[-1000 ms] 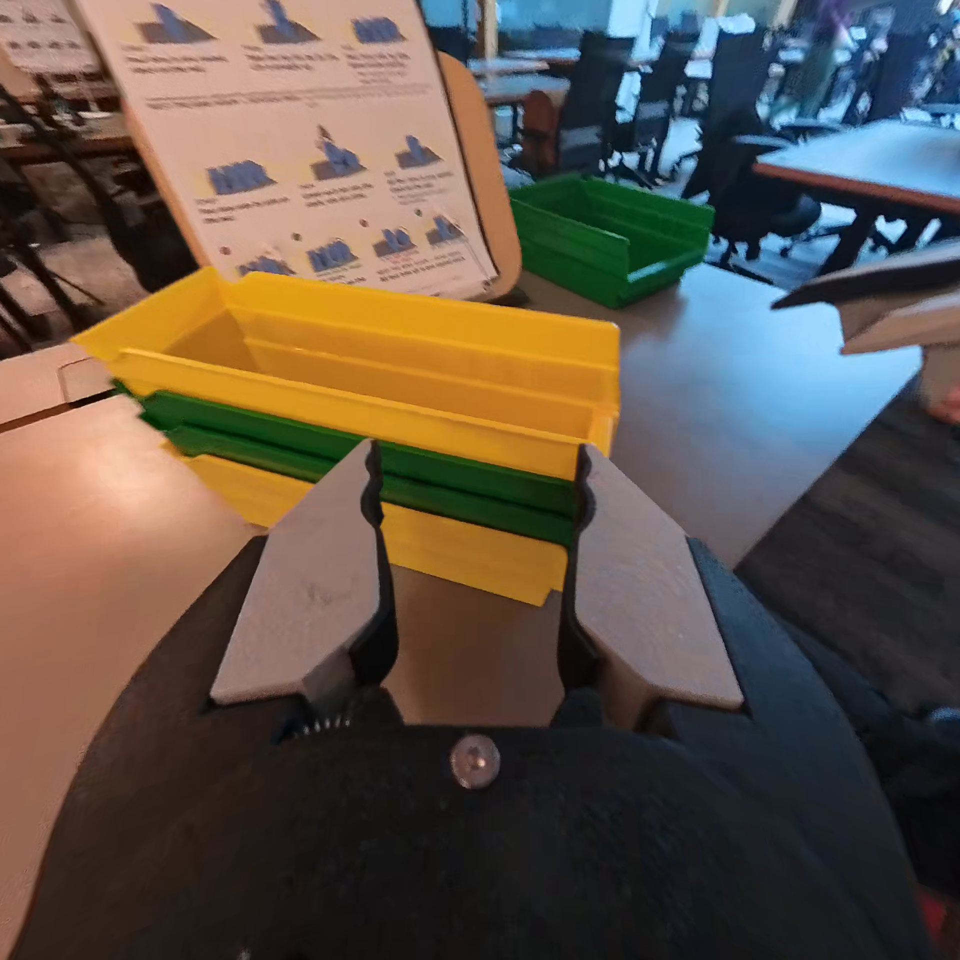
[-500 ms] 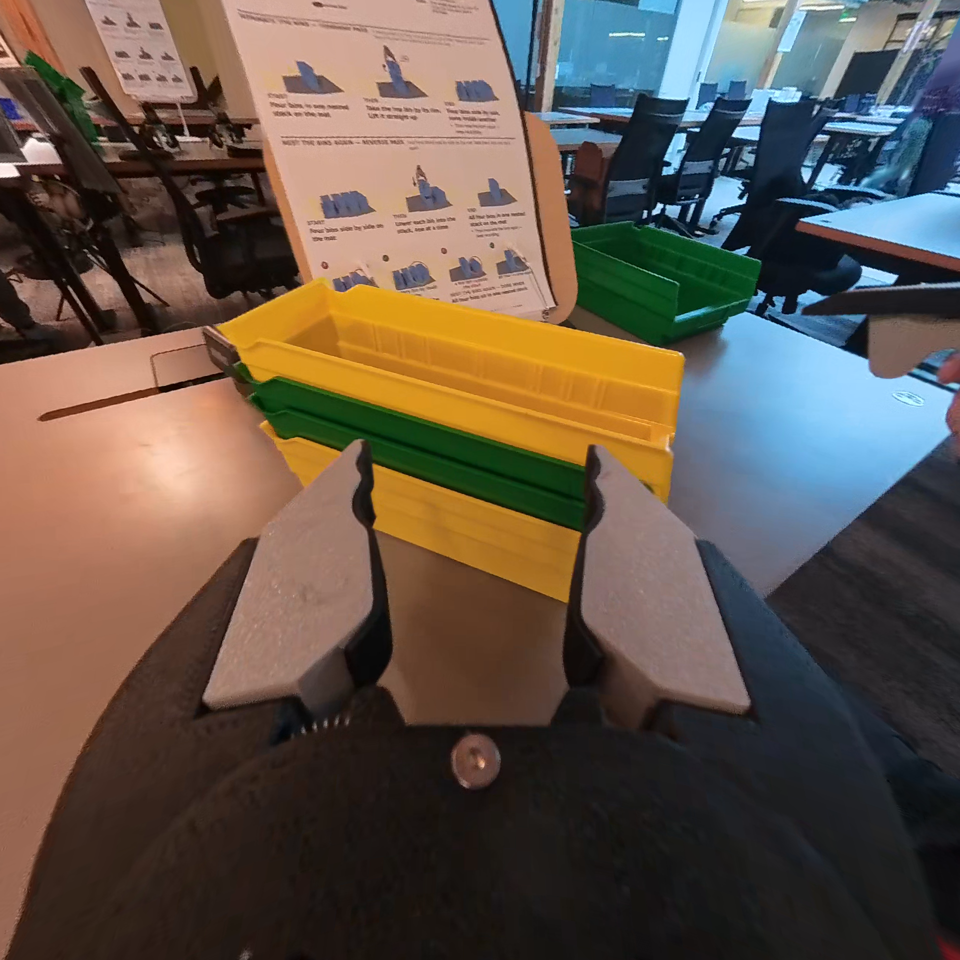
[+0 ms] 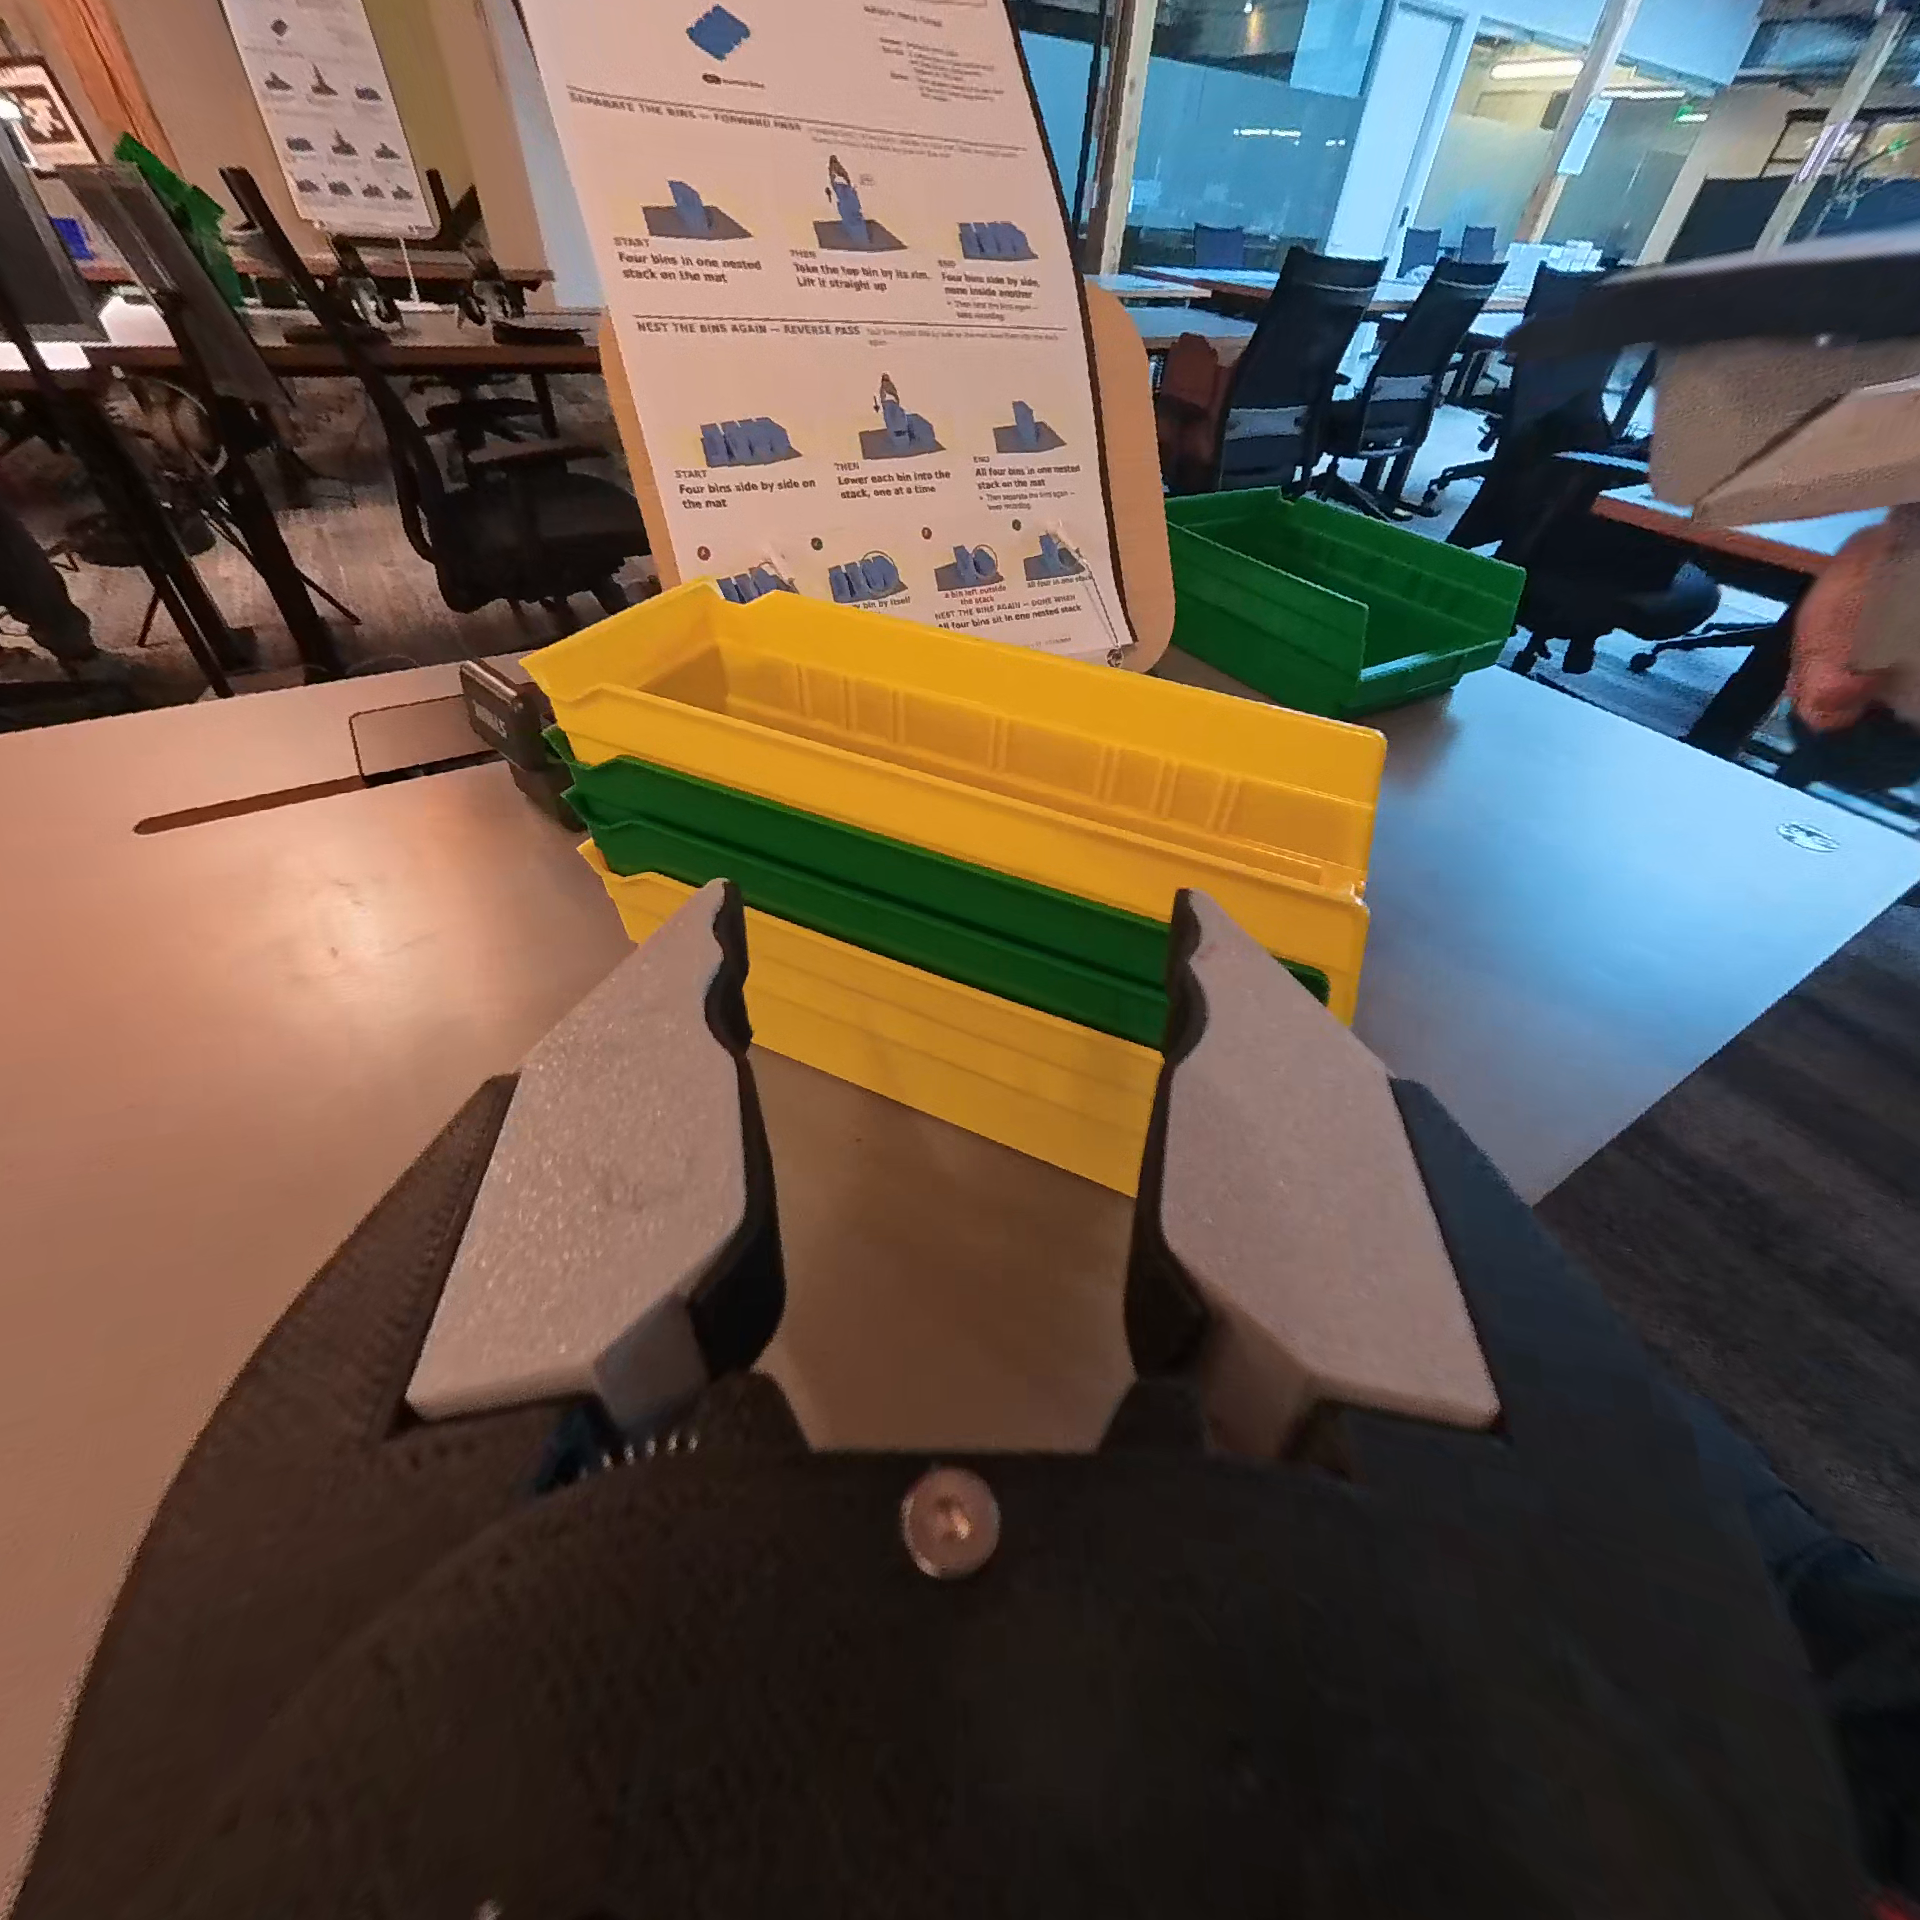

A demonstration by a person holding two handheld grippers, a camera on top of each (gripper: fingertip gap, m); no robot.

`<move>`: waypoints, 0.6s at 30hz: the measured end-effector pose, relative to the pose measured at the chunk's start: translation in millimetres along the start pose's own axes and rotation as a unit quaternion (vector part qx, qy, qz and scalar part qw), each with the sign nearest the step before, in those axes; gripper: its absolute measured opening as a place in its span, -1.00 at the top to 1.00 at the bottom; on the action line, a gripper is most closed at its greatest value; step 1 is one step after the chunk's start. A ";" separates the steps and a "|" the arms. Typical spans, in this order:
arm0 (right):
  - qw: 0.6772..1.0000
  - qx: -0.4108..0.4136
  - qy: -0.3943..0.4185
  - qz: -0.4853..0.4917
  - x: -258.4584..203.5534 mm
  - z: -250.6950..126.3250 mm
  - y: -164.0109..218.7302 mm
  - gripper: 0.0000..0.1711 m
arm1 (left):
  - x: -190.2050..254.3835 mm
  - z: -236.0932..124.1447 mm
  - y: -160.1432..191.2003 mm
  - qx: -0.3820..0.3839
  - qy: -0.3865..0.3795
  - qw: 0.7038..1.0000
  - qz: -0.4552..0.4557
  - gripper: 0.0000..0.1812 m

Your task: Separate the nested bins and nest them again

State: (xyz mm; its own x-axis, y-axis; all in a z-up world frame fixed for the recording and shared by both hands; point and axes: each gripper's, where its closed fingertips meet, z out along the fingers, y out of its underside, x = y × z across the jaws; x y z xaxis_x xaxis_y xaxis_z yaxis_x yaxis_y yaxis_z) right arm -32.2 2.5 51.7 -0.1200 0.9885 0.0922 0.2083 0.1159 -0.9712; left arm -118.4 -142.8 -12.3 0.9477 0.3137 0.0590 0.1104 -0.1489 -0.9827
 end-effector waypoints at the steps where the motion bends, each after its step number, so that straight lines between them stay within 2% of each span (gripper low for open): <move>1: 1.000 -0.019 0.008 -0.005 1.8 4.3 -0.5 -0.77 | -0.5 -0.1 -0.1 0.000 0.000 1.000 0.000 0.13; 5: 0.996 -0.087 0.015 -0.022 0.7 23.1 1.8 -0.83 | -1.6 0.0 -0.4 0.002 0.001 1.000 -0.004 0.13; 10: 0.992 -0.124 -0.018 -0.012 -8.2 42.5 2.2 -0.82 | 0.5 1.5 0.4 0.000 0.003 1.000 0.000 0.13; 14: 0.986 -0.159 -0.047 0.023 -17.7 52.0 8.0 -0.69 | 0.3 3.5 2.7 -0.005 0.002 1.000 0.001 0.13; 18: 0.978 -0.203 -0.040 0.021 -18.4 67.1 21.7 -0.51 | -5.0 4.3 6.1 -0.012 -0.006 1.000 0.000 0.13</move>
State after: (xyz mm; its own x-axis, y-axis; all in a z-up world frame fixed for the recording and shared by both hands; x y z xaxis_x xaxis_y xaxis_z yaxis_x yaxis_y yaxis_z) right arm -90.6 -19.7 14.2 -0.1750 0.9843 0.0221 0.5813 0.1214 -0.8046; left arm -123.8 -141.3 -19.4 0.9440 0.3250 0.0559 0.1170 -0.1715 -0.9782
